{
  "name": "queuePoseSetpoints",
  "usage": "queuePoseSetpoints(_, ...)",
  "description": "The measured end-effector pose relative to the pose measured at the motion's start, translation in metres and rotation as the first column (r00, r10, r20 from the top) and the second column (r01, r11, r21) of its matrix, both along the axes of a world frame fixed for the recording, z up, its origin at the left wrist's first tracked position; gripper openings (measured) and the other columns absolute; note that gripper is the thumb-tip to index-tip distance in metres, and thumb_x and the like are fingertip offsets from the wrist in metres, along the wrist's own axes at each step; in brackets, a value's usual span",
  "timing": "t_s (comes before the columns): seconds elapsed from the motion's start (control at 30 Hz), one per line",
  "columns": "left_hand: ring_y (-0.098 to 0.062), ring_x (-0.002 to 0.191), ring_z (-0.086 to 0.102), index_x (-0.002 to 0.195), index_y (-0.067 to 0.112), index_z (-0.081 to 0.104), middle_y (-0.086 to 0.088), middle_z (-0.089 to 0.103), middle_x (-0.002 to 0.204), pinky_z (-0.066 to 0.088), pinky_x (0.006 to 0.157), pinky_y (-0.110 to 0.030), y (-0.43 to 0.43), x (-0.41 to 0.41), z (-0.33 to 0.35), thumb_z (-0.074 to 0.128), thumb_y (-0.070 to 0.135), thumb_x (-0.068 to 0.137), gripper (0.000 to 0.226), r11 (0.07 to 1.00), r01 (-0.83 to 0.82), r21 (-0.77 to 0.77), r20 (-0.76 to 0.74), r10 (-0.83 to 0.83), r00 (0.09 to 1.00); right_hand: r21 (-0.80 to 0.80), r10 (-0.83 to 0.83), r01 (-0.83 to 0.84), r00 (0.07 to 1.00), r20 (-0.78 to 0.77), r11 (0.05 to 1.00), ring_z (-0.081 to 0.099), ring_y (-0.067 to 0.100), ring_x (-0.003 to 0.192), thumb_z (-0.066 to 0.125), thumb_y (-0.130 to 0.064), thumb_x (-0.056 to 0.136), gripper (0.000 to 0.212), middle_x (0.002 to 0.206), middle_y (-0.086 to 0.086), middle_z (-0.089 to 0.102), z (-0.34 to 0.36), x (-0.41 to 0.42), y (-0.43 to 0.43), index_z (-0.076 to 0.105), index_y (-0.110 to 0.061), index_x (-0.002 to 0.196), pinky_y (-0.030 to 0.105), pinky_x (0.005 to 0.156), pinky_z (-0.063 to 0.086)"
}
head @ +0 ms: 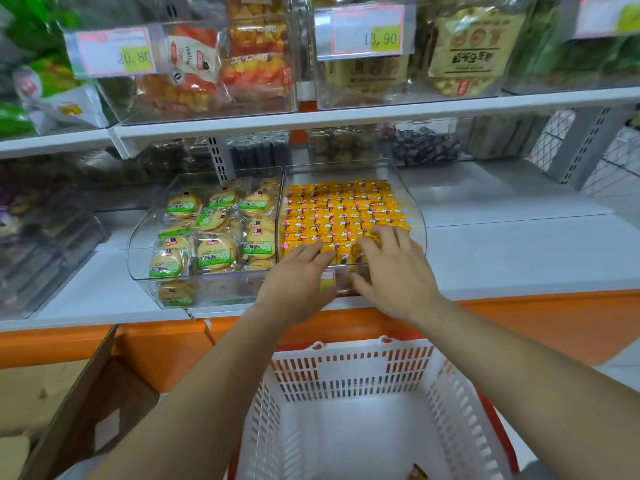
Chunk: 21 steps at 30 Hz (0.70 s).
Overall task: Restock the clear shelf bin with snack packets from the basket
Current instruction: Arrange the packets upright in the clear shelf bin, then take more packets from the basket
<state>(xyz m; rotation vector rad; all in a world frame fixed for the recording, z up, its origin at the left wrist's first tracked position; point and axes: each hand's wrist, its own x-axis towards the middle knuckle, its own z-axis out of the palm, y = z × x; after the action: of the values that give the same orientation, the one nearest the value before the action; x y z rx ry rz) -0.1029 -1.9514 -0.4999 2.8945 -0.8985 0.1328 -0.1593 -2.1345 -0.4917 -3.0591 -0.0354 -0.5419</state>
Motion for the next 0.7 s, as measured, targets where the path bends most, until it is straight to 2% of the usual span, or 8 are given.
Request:
queuePoseSetpoints(0.07, -0.024, 0.157, 0.017, 0.161, 0.028, 0.025, 0.001, 0.017, 0.171, 0.027, 0.125, -0.042, 0.003, -0.003, -0.001, 0.055, 0.055, 0.098, 0.075, 0.999, -0.001, 0.032, -0.002, 0.001, 1.000, -0.001, -0.049, 0.049, 0.997, 0.063, 0.999, 0.047, 0.028, 0.117, 0.061, -0.048, 0.084, 0.049, 0.125, 0.007, 0.051, 0.003, -0.010, 0.000, 0.058, -0.019, 0.123, 0.042, 0.091, 0.049)
queuePoseSetpoints(0.17, -0.024, 0.157, 0.017, 0.162, 0.028, 0.023, 0.001, 0.016, 0.171, 0.025, 0.124, -0.042, 0.002, -0.010, -0.001, 0.054, 0.054, 0.099, 0.076, 1.000, -0.019, 0.023, 0.015, 0.018, 1.000, 0.051, -0.089, 0.090, 0.996, -0.019, 0.995, 0.053, 0.029, 0.109, 0.056, -0.042, 0.088, 0.043, 0.120, 0.010, 0.052, 0.002, -0.019, -0.008, 0.055, -0.015, 0.121, 0.040, 0.084, 0.051)
queuePoseSetpoints(0.3, -0.024, 0.155, 0.024, 0.160, 0.027, 0.030, 0.001, 0.028, 0.168, 0.022, 0.124, -0.041, -0.005, -0.015, -0.001, 0.055, 0.053, 0.099, 0.071, 0.996, -0.041, -0.081, 0.001, 0.041, 0.999, -0.013, 0.018, -0.021, 0.974, -0.225, 1.000, 0.041, 0.033, 0.131, 0.052, -0.044, 0.092, 0.063, 0.137, 0.014, 0.044, -0.004, -0.017, -0.020, 0.037, -0.014, 0.145, 0.042, 0.107, 0.041)
queuePoseSetpoints(0.33, -0.023, 0.154, 0.026, 0.159, 0.027, 0.032, 0.001, 0.030, 0.167, 0.023, 0.124, -0.041, -0.006, -0.014, 0.000, 0.055, 0.053, 0.098, 0.070, 0.994, -0.046, -0.103, -0.012, 0.045, 0.999, -0.021, 0.020, -0.026, 0.969, -0.244, 0.999, 0.041, 0.033, 0.131, 0.053, -0.047, 0.092, 0.066, 0.138, 0.015, 0.042, -0.004, -0.015, -0.019, 0.035, -0.015, 0.147, 0.043, 0.108, 0.040)
queuePoseSetpoints(0.47, -0.020, 0.152, 0.030, 0.157, 0.024, 0.039, 0.003, 0.034, 0.165, 0.028, 0.124, -0.040, -0.003, -0.016, 0.004, 0.059, 0.047, 0.098, 0.066, 0.987, -0.073, -0.146, -0.038, 0.068, 0.997, 0.032, -0.012, 0.020, 0.969, -0.247, 0.999, 0.052, 0.034, 0.119, 0.056, -0.050, 0.089, 0.065, 0.139, 0.014, 0.038, 0.004, -0.007, -0.014, 0.040, -0.017, 0.143, 0.041, 0.098, 0.048)
queuePoseSetpoints(0.53, -0.020, 0.151, 0.032, 0.155, 0.023, 0.042, 0.001, 0.037, 0.164, 0.029, 0.122, -0.040, -0.003, -0.023, 0.007, 0.059, 0.043, 0.099, 0.063, 0.984, -0.065, -0.167, -0.036, 0.060, 0.998, 0.054, 0.017, -0.003, 0.965, -0.263, 0.999, 0.050, 0.037, 0.124, 0.059, -0.048, 0.088, 0.067, 0.147, 0.014, 0.030, 0.007, -0.007, -0.014, 0.039, -0.018, 0.144, 0.042, 0.102, 0.047)
queuePoseSetpoints(0.6, -0.022, 0.146, 0.040, 0.150, 0.021, 0.049, -0.001, 0.047, 0.157, 0.034, 0.118, -0.040, -0.003, -0.036, 0.012, 0.061, 0.037, 0.098, 0.055, 0.971, -0.036, -0.235, -0.001, 0.037, 0.999, 0.088, 0.058, -0.038, 0.970, -0.237, 0.995, 0.045, 0.036, 0.130, 0.063, -0.045, 0.087, 0.067, 0.152, 0.012, 0.027, 0.010, -0.014, -0.013, 0.041, -0.019, 0.145, 0.042, 0.105, 0.044)
queuePoseSetpoints(0.7, -0.021, 0.125, 0.056, 0.136, 0.025, 0.061, 0.002, 0.063, 0.136, 0.049, 0.101, -0.041, 0.002, -0.059, 0.011, 0.065, 0.034, 0.095, 0.042, 0.956, 0.020, -0.294, -0.007, -0.023, 1.000, 0.099, 0.147, -0.138, 0.985, -0.091, 0.985, 0.050, 0.026, 0.121, 0.063, -0.040, 0.085, 0.050, 0.133, 0.003, 0.049, 0.015, -0.029, -0.012, 0.053, -0.024, 0.131, 0.038, 0.092, 0.047)
